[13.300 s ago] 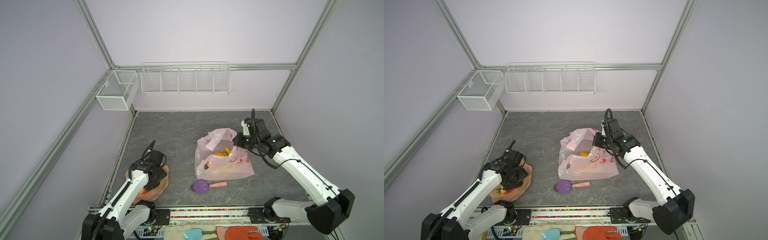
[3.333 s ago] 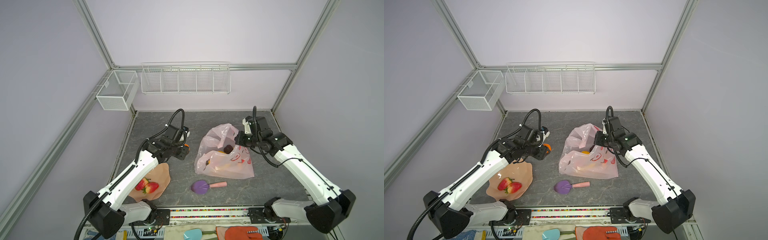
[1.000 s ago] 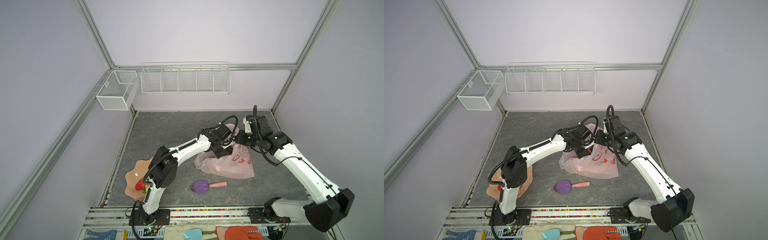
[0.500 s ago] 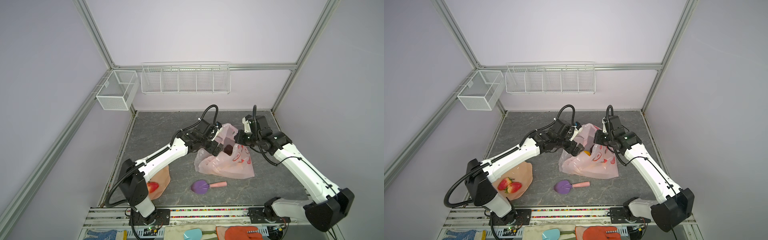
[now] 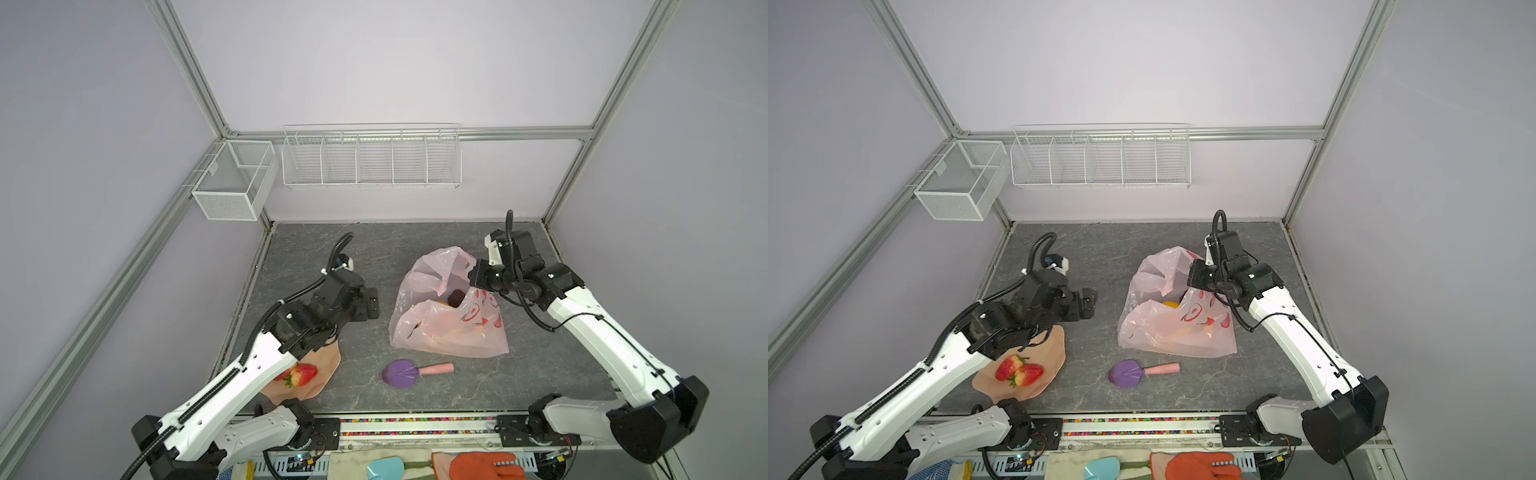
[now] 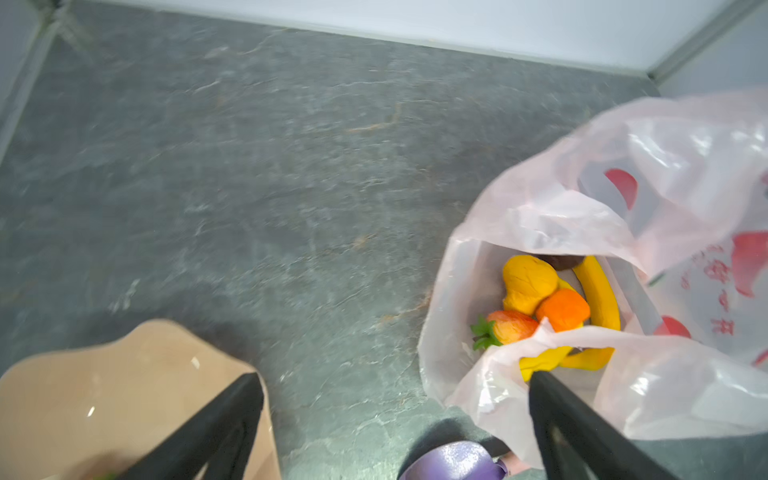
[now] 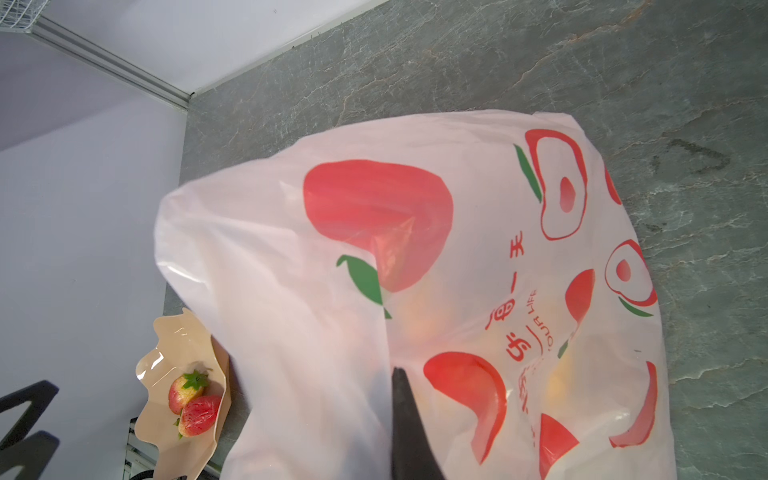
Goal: Place the fruits into the plastic bag
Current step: 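Withdraw the left gripper from the bag back over the bowl, then lower the left gripper onto the strawberry nearest it in the bowl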
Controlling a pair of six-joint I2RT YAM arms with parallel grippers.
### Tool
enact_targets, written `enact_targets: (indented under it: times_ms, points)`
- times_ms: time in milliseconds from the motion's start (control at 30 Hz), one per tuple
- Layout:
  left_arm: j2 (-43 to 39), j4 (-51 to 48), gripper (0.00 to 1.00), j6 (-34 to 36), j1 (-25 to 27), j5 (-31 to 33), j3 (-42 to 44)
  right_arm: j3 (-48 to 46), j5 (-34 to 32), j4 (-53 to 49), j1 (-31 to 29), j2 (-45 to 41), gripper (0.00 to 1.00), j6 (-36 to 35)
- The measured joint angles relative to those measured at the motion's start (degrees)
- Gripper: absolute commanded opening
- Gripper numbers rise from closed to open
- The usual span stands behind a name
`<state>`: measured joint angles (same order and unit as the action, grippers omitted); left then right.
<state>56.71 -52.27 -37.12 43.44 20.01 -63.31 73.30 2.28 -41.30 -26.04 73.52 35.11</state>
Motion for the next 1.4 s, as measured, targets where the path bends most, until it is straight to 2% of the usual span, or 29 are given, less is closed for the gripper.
enact_targets:
  times_ms: [233, 400, 567, 833, 1200, 1400]
  points:
    - [-7.2, -12.1, 0.99, -17.6, -11.8, -1.0, 9.7, 0.0, 0.2, 0.0, 0.0, 0.0, 0.06, 0.0]
    - [-11.1, -14.5, 1.00, -27.1, -14.9, -5.1, 16.5, 0.0, 0.2, 0.0, 0.0, 0.0, 0.06, 0.0]
    - [-12.5, -14.9, 0.93, -33.6, -18.9, -9.7, 22.1, 0.0, 0.2, 0.0, 0.0, 0.0, 0.06, 0.0]
    - [-8.7, -13.6, 0.88, -35.1, -26.0, -15.1, 29.0, 0.0, 0.2, 0.0, 0.0, 0.0, 0.06, 0.0]
    - [-6.6, -9.3, 0.70, -34.1, -29.6, -16.3, 33.5, 0.0, 0.1, -0.1, 0.0, 0.0, 0.06, 0.0]
    - [-6.4, -8.0, 0.67, -33.0, -31.1, -16.1, 33.6, 0.0, 0.2, -0.2, 0.0, 0.0, 0.06, 0.0]
